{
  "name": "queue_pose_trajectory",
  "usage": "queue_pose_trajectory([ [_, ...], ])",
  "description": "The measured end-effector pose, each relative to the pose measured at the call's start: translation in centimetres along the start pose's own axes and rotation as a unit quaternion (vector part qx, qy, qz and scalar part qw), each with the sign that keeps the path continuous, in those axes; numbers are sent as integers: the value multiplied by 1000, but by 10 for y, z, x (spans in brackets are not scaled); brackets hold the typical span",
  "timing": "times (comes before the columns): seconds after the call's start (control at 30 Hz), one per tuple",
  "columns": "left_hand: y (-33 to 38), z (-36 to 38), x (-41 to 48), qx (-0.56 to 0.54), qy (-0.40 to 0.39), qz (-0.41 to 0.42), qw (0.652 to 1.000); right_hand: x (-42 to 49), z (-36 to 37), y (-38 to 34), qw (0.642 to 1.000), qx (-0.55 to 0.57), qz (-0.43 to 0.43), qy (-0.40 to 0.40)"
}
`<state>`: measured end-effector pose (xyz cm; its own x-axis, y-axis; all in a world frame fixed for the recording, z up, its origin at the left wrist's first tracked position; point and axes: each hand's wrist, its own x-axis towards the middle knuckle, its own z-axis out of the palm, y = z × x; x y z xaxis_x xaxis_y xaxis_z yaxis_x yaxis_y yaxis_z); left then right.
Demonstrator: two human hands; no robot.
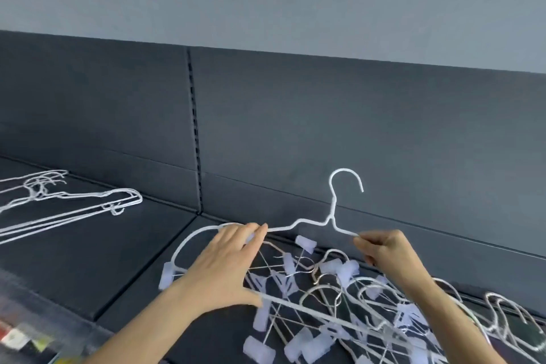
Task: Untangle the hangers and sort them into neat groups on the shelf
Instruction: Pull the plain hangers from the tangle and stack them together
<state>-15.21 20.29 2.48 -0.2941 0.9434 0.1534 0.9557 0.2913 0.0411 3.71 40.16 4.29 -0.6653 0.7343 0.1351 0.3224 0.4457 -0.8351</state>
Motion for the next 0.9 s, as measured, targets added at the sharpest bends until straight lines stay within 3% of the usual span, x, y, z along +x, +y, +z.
queue_pose_trajectory([
  [0.3, -252, -11, -106, -56, -11, -126, 990, 75, 268, -115, 996, -53, 0, -78],
  [0.43, -355, -11, -143, -90, 11, -222, 971, 94, 355, -170, 984, -132, -76, -87],
  [0.63, -451, -5, -184, -116, 42, -347, 930, 105, 422, -209, 975, -155, -130, -97],
  [0.9, -519, 2, -187, -56, -29, -404, 913, 109, 454, -216, 977, -148, -95, -122],
])
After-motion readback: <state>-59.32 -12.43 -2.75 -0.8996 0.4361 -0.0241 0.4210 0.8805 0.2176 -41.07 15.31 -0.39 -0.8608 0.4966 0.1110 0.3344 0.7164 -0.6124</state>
